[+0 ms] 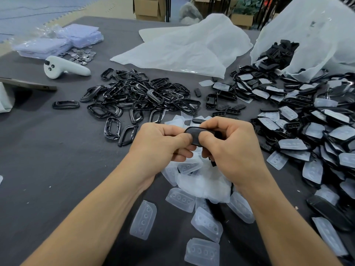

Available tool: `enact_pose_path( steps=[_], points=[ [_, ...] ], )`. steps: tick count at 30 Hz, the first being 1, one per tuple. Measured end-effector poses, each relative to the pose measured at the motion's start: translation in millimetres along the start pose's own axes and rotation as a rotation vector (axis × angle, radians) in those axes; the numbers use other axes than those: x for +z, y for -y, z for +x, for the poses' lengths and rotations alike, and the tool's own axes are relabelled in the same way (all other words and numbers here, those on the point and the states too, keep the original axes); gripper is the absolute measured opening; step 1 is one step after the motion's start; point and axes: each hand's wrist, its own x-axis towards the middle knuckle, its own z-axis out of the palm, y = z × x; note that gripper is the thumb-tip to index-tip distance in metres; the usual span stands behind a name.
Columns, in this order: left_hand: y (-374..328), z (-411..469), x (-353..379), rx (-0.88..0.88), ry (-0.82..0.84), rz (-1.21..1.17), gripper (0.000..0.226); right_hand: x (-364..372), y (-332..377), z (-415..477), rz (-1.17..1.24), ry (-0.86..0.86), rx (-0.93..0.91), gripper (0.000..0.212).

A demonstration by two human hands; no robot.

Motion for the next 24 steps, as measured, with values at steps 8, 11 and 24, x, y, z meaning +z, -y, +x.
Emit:
enact_pose_path(
  steps=[8,11,24],
  points=[
    [-3.4,-1.5,-2.3,-0.022,0.057,-0.011,0.033,-0.5,-0.6,0.4,-0.078,-0.007,-0.022,0.021],
    [-4.0,-1.6,-2.1,-0.009,0.057,0.017,0.029,-1.4,0.4,0.5,-0.086,-0.006,-0.019,0.021],
    [-4.8,-0.1,-1.2,-0.006,-0.022,0.047,0.034,3.5,-2.0,-0.7,-0.132,-0.011,-0.061,0.021]
  ],
)
